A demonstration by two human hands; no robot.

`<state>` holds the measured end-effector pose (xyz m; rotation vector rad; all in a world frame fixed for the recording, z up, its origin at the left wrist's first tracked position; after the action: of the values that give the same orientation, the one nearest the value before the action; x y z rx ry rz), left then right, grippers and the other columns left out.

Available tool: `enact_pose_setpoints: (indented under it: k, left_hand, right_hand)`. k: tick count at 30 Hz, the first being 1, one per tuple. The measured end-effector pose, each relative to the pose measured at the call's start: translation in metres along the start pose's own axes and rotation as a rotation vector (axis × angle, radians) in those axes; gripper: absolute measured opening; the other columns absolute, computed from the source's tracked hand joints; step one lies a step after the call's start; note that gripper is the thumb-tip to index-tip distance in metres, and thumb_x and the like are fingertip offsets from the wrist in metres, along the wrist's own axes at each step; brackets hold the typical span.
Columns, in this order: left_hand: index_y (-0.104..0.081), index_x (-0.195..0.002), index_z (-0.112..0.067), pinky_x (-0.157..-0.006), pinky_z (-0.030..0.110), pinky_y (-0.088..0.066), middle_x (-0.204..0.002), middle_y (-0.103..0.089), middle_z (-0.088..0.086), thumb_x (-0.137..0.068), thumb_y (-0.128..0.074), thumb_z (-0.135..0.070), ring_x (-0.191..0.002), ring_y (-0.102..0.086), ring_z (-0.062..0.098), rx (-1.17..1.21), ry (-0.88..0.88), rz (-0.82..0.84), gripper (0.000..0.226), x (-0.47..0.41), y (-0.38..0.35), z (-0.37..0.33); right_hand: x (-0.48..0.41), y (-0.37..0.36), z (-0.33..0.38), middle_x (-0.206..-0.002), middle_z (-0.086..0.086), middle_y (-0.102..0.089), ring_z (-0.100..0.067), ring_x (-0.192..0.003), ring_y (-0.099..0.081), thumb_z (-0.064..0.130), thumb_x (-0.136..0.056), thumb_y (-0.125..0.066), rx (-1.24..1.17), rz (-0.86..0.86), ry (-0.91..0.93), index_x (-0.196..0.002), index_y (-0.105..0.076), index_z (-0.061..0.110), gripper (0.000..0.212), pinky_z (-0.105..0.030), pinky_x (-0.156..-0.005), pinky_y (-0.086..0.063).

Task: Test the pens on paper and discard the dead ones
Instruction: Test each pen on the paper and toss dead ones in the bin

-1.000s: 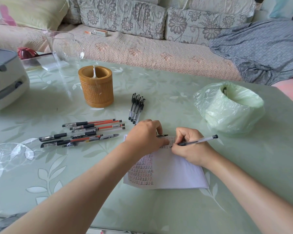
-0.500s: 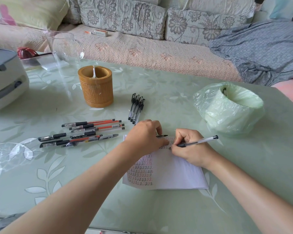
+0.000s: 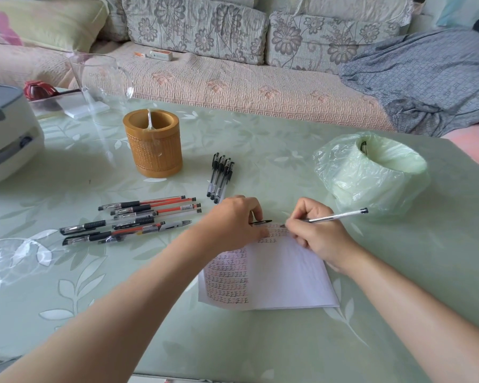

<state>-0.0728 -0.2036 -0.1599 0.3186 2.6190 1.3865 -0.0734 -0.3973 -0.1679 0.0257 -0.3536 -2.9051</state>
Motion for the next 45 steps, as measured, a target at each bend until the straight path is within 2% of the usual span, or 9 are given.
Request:
enact_pose_setpoints:
  k: [7,12,16,19,23,25,29,41,45]
  left_hand:
    - [-0.069,-0.099,-0.026,-0.067,0.015,-0.044,-0.092,-0.057,-0.010,-0.085,-0.072,-0.027,-0.075,-0.054,0.005,-0.029,-0.091,0.062,0.015,0.002,0.012,0.006]
    - [-0.068,-0.100,-0.026,-0.074,0.027,-0.048,-0.094,-0.057,-0.012,-0.093,-0.060,-0.024,-0.080,-0.057,0.008,-0.045,-0.134,-0.020,0.010,0.004,0.018,0.005]
    - [-0.065,-0.103,-0.028,-0.070,0.027,-0.046,-0.091,-0.061,-0.015,-0.096,-0.053,-0.024,-0.077,-0.057,0.007,-0.055,-0.108,-0.072,0.014,0.005,0.023,0.003]
    - [-0.065,-0.103,-0.027,-0.068,0.026,-0.044,-0.091,-0.062,-0.012,-0.097,-0.052,-0.023,-0.075,-0.056,0.005,-0.045,-0.109,-0.080,0.015,0.006,0.023,0.002]
    - [-0.066,-0.102,-0.026,-0.065,0.013,-0.037,-0.092,-0.060,-0.015,-0.098,-0.051,-0.023,-0.078,-0.053,-0.003,-0.024,-0.116,-0.095,0.016,0.007,0.022,0.002]
    - [-0.067,-0.102,-0.026,-0.062,0.008,-0.034,-0.091,-0.061,-0.016,-0.098,-0.052,-0.023,-0.077,-0.052,-0.006,-0.007,-0.101,-0.118,0.016,0.006,0.023,0.001]
    - [-0.067,-0.102,-0.025,-0.062,0.006,-0.035,-0.092,-0.063,-0.013,-0.098,-0.051,-0.021,-0.076,-0.050,-0.007,0.024,-0.072,-0.157,0.017,0.006,0.026,0.002]
    - [-0.068,-0.099,-0.030,-0.056,0.012,-0.035,-0.083,-0.062,-0.019,-0.096,-0.053,-0.026,-0.065,-0.051,-0.006,-0.016,-0.062,-0.069,0.016,0.010,0.028,-0.008]
    - [-0.074,-0.089,-0.026,-0.044,0.014,-0.037,-0.073,-0.070,-0.016,-0.092,-0.060,-0.023,-0.046,-0.049,0.002,0.109,-0.038,0.003,0.015,0.014,0.029,-0.019]
  right_hand:
    - [0.002,0.001,0.007,-0.065,-0.005,-0.061,-0.011,-0.046,-0.049,-0.003,-0.093,-0.059,-0.081,-0.006,-0.016,-0.098,-0.072,0.015,0.022,-0.021,-0.039,-0.038]
    - [0.001,0.004,0.012,-0.096,-0.014,-0.070,-0.021,-0.062,-0.060,-0.004,-0.101,-0.042,-0.132,0.042,0.010,-0.129,-0.061,0.018,0.041,-0.027,-0.045,-0.048]
    - [0.001,0.005,0.026,-0.109,-0.020,-0.067,-0.032,-0.077,-0.065,-0.002,-0.101,-0.038,-0.393,0.068,-0.057,-0.132,-0.059,0.013,0.040,-0.035,-0.053,-0.054]
    - [-0.001,0.006,0.029,-0.102,-0.017,-0.063,-0.031,-0.071,-0.064,-0.005,-0.099,-0.030,-0.493,0.085,-0.071,-0.129,-0.059,0.009,0.044,-0.037,-0.054,-0.054]
    - [-0.002,0.010,0.029,-0.093,-0.009,-0.065,-0.021,-0.056,-0.057,-0.006,-0.096,-0.045,-0.133,0.021,0.060,-0.129,-0.053,0.029,0.049,-0.030,-0.047,-0.045]
    - [-0.003,0.011,0.025,-0.091,-0.001,-0.072,-0.018,-0.062,-0.061,0.000,-0.092,-0.059,0.146,-0.030,0.136,-0.129,-0.052,0.040,0.055,-0.035,-0.062,-0.054]
    - [-0.003,0.010,0.018,-0.096,0.018,-0.074,-0.001,-0.088,-0.068,0.019,-0.088,-0.068,0.532,-0.139,0.172,-0.106,-0.072,0.034,0.024,-0.034,-0.089,-0.055]
    - [0.001,-0.002,0.020,-0.102,0.012,-0.072,-0.012,-0.099,-0.058,0.016,-0.091,-0.060,0.732,-0.038,0.329,-0.109,-0.073,0.027,0.024,-0.032,-0.089,-0.047]
    - [0.006,-0.006,0.022,-0.091,0.010,-0.068,-0.017,-0.092,-0.058,0.038,-0.086,-0.045,0.915,-0.011,0.415,-0.099,-0.069,0.024,0.030,-0.030,-0.079,-0.044]
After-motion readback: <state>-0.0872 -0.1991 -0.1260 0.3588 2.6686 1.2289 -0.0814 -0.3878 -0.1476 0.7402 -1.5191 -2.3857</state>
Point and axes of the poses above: each hand's wrist, its own x-axis away from the middle knuckle, its own y-axis out of the back of the hand, z = x × y, the point moved 1 cm from there along -x, towards the middle knuckle
